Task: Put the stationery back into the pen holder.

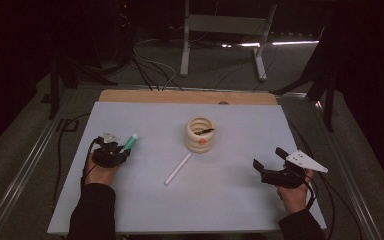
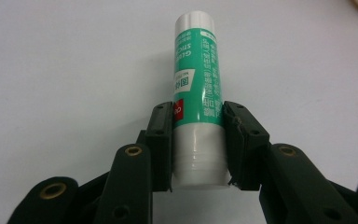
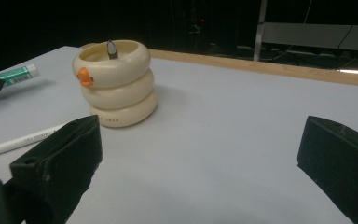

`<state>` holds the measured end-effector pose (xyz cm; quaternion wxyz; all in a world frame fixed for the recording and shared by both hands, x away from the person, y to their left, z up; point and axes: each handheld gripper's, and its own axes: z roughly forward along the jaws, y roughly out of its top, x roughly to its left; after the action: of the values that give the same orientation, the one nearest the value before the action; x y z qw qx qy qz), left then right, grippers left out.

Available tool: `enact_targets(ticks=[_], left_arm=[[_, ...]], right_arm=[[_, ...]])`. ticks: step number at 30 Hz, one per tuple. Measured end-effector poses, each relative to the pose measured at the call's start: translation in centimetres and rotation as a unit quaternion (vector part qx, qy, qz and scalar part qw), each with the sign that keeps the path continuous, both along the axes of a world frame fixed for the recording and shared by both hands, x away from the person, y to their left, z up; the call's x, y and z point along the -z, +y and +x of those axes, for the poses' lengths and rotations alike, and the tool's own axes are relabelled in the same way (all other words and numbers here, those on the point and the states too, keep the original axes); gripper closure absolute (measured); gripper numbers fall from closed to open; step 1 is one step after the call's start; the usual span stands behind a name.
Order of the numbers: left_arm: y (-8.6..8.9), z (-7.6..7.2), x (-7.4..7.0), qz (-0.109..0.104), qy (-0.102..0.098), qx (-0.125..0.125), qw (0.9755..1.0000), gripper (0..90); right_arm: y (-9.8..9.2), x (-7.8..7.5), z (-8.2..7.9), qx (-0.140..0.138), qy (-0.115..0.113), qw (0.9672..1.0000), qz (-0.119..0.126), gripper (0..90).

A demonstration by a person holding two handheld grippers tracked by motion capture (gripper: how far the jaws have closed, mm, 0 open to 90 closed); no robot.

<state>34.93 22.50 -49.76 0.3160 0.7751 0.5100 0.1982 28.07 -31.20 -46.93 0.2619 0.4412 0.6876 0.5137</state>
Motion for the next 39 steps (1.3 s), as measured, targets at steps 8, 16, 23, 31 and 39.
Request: enact_targets(ticks=[8, 16, 23, 31, 39], left_arm=[[-0.2, -0.6, -1.1, -0.011, -0.012, 0.007, 0.9998, 66.1], [-0.6, -0.9, -1.9, -0.018, -0.016, 0.019, 0.9995, 66.1], [-1.2, -0.8, -3.0, -0.024, -0.018, 0.035, 0.9989, 66.0], [-2.1, -0.8, -3.9, -0.027, -0.025, 0.054, 0.9979, 66.0], [-2.8, -0.7, -4.7, -0.028, -0.033, 0.069, 0.9967, 66.0]], right_arm=[[0.0, -0.1, -0.1, 0.001, -0.002, 1.0, -0.001, 0.2], [0.0, 0.0, -0.1, -0.001, -0.003, 1.0, -0.004, 0.2], [0.1, 0.1, -0.1, -0.004, -0.005, 1.0, -0.008, 0.2], [0.2, 0.2, -0.1, -0.01, -0.005, 0.9999, -0.011, 0.2], [0.4, 0.4, 0.0, -0.016, -0.006, 0.9998, -0.011, 0.2]])
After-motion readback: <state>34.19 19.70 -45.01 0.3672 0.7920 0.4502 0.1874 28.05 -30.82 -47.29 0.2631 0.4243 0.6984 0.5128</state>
